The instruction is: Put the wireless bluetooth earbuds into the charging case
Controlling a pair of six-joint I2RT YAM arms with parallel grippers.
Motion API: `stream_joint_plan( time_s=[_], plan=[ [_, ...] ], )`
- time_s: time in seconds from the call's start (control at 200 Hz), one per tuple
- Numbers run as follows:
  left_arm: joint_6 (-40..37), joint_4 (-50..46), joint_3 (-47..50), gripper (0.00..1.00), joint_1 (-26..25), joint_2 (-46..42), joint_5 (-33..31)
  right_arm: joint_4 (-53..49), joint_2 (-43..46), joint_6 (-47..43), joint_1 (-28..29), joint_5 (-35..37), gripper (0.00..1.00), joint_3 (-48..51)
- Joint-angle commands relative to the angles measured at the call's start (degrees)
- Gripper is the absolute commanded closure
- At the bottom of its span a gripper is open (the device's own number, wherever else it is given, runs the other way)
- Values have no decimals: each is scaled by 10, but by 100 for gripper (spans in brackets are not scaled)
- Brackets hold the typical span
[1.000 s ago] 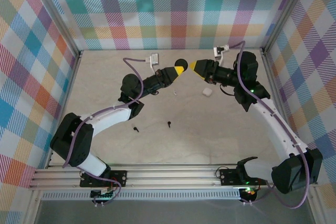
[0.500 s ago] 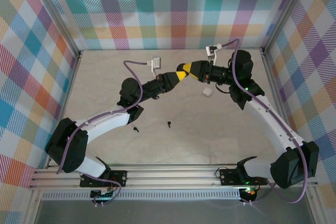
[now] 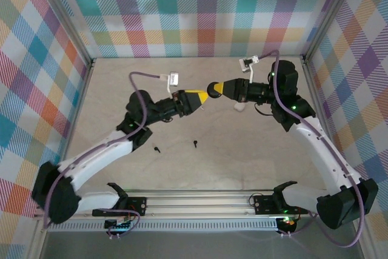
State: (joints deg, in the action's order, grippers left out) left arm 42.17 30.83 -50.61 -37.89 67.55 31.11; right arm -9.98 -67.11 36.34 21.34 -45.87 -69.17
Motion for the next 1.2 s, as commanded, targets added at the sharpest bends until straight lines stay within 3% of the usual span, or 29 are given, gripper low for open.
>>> stream_joint_plan(
  time_s=[0.0,0.135,0.3,0.44,0.58,0.825,1.195],
  plan=[
    [-205,-283,-46,39,9,-85,-63,-133,-8,-187,0,6,100,-64],
    [-303,-367,-56,37,20,-136,-53,-212,-52,-294,0,-15,100,-116],
    [-435,-448,-64,45,20,-152,-52,-185,-65,-355,5,-50,99,-108],
    [-473,-504,-77,47,20,-150,-50,-183,-59,-435,24,-58,98,-96],
    [-446,-396,-26,46,20,-157,24,-154,-53,-463,44,-97,96,-69],
    [-321,-117,110,46,21,-163,53,-60,-48,-426,83,-136,95,-17],
    [-243,40,131,54,26,-128,106,-5,-43,-387,101,-143,95,20]
  ],
)
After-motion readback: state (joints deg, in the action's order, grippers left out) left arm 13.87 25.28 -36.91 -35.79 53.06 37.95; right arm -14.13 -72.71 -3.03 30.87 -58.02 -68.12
